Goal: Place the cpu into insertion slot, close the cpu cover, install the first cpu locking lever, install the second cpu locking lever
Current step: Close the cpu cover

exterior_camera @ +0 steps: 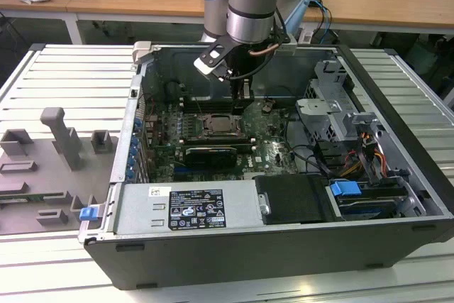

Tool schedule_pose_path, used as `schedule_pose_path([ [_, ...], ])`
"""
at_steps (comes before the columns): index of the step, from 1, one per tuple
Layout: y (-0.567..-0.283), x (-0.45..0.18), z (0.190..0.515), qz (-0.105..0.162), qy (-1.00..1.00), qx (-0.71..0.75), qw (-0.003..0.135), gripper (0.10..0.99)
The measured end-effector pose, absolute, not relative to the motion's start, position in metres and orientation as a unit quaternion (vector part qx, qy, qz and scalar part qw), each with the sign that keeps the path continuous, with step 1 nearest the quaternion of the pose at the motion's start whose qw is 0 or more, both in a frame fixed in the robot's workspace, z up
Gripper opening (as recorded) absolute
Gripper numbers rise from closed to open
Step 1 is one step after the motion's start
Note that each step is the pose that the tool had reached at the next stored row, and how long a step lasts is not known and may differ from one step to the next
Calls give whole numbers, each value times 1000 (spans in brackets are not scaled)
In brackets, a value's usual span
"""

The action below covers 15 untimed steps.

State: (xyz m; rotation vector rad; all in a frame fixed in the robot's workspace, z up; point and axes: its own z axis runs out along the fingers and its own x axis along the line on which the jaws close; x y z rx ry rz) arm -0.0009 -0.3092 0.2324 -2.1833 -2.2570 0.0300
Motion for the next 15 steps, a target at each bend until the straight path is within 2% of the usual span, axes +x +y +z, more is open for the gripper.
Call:
schedule_pose_path([
  [15, -309, -23, 219, 8, -728, -685, 0, 106],
])
